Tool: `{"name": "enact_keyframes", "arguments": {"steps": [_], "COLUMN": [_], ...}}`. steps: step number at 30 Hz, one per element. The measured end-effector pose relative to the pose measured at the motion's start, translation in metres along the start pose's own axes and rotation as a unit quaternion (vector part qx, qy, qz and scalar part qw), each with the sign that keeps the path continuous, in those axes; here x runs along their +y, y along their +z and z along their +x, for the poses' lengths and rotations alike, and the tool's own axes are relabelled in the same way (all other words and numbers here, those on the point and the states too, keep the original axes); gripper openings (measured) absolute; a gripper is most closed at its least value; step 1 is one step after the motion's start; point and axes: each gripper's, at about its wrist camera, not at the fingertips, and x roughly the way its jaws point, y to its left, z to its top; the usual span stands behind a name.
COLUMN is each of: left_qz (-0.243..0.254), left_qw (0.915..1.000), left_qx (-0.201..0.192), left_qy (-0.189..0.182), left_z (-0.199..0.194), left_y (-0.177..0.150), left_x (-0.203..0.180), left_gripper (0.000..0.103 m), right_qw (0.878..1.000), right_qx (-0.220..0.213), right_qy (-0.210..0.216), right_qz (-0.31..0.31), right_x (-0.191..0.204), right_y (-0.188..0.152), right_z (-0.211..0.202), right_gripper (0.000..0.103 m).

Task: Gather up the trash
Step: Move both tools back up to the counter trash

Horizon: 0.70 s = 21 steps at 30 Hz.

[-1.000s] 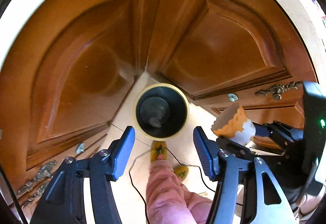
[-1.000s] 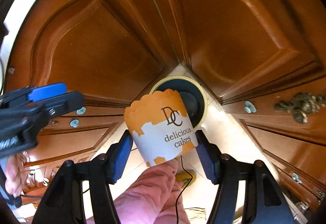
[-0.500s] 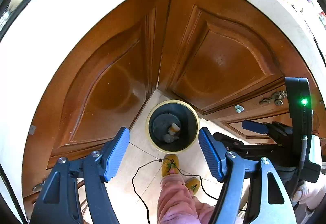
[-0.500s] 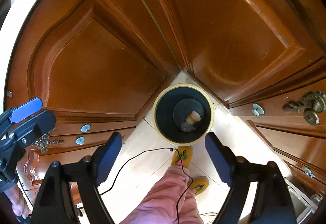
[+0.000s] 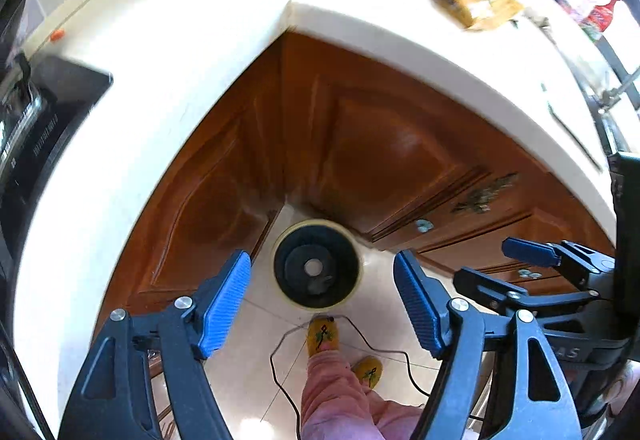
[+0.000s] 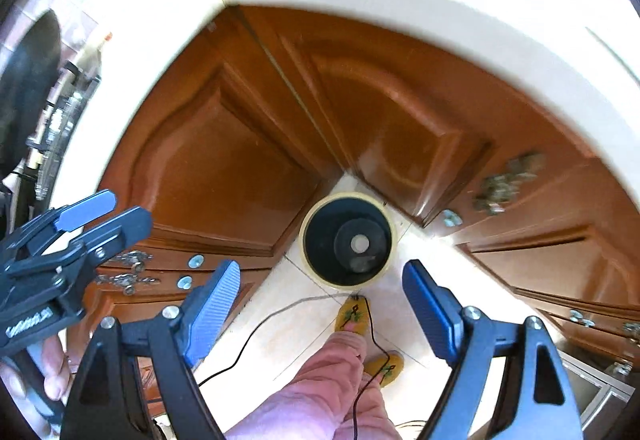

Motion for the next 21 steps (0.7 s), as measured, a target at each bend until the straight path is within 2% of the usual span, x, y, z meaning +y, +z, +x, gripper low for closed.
{"name": "enact_keyframes", "arguments": {"steps": [10,15,21], "left_qz": [0.059,0.085,0.116], "left_qw": [0.9955,0.9916,0.9858], "left_qx": [-0.063,-0.074,-0.085], "left_qy": [-0.039,-0.063,-0.087], "left_z": [-0.068,-0.071,-0.07], "left_y": [0.042,0.075,0.112], "left_x": [-0.062,-0.096,-0.13], "left_gripper": [0.074,0.074,0.074], "right_qw": [0.994,0.988,0.981], "right_qx": [-0.103,-0.143,-0.173], "right_qy": [-0.01,-0.028,-0.058], "right_qz": [0.036,0.051,0.064], "right_x": [-0.028,-0.047,-0.061], "right_y": [-0.004,-0.001,0.01], "right_z": [-0.121,-0.162,-0.186], "right_gripper": [0.084,0.084,0.084]}}
